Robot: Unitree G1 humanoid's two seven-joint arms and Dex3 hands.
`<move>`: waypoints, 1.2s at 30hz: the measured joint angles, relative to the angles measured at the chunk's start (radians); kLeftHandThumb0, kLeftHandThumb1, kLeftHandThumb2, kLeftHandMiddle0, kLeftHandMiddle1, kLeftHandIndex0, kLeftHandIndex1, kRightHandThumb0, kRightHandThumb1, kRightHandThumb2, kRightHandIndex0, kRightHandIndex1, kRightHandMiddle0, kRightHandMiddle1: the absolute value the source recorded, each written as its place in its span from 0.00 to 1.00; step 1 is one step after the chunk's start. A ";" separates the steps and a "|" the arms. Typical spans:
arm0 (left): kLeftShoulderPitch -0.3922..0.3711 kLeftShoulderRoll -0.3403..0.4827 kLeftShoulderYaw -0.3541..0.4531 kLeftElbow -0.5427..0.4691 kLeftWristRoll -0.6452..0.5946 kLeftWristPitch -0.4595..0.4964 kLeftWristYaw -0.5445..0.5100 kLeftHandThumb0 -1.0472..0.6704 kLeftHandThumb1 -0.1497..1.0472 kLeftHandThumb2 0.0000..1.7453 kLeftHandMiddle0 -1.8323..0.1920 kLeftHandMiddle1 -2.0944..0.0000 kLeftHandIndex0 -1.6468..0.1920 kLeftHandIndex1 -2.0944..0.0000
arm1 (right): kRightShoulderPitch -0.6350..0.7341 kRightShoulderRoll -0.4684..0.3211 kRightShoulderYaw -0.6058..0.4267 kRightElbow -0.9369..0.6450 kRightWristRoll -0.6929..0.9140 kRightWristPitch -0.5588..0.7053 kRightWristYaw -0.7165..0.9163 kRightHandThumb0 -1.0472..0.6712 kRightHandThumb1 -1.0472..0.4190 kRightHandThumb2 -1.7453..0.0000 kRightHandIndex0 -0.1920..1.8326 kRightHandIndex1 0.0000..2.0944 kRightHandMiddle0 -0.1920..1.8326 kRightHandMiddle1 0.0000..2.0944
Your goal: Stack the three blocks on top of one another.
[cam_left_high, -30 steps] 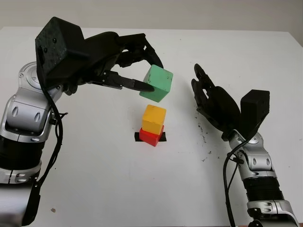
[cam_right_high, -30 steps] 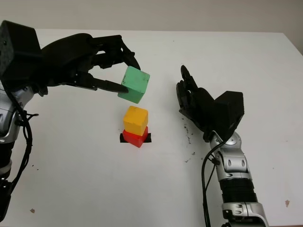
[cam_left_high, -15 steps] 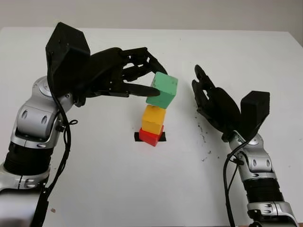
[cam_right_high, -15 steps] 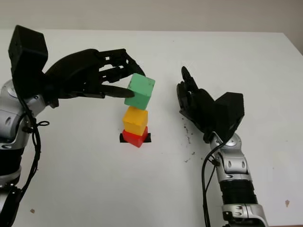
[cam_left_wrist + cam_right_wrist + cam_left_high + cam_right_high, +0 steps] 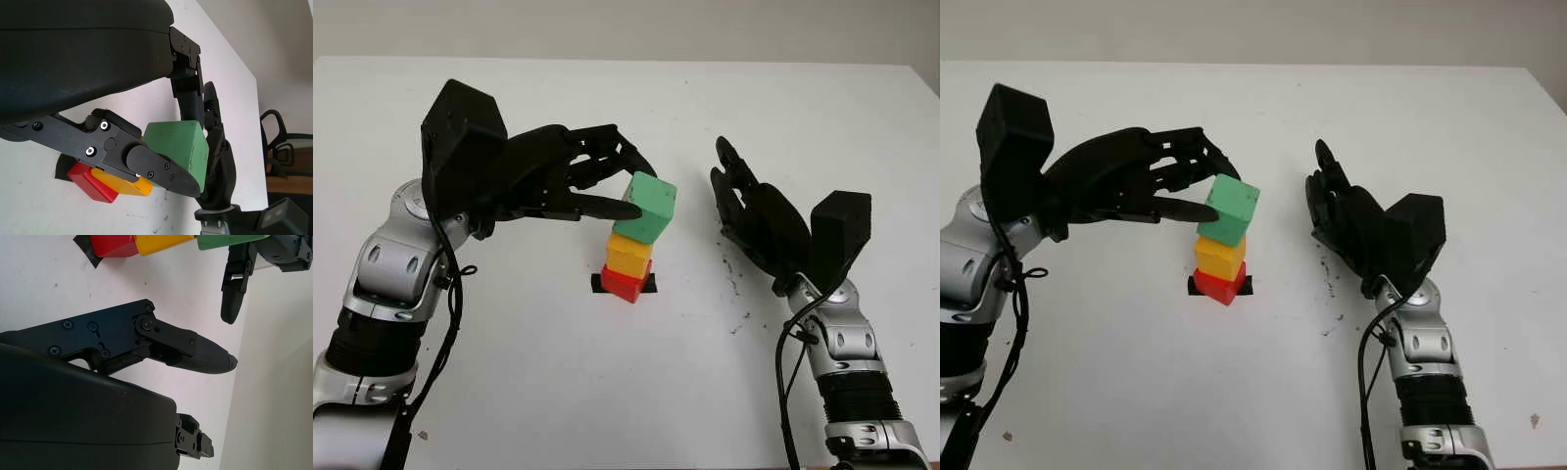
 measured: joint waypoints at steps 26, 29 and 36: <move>0.001 0.027 -0.026 0.009 0.083 -0.094 -0.022 0.33 1.00 0.05 0.87 0.97 0.73 0.21 | 0.000 -0.003 -0.002 -0.004 -0.007 0.005 0.017 0.22 0.00 0.59 0.00 0.00 0.00 0.01; 0.001 0.027 -0.025 0.009 0.083 -0.091 -0.022 0.33 1.00 0.05 0.88 0.98 0.73 0.20 | 0.000 -0.003 -0.002 -0.004 -0.007 0.005 0.017 0.22 0.00 0.60 0.00 0.01 0.00 0.02; 0.001 0.027 -0.020 0.003 0.081 -0.063 -0.018 0.33 1.00 0.04 0.88 0.98 0.72 0.20 | 0.000 -0.004 -0.002 -0.004 -0.007 0.006 0.022 0.22 0.00 0.59 0.00 0.00 0.00 0.02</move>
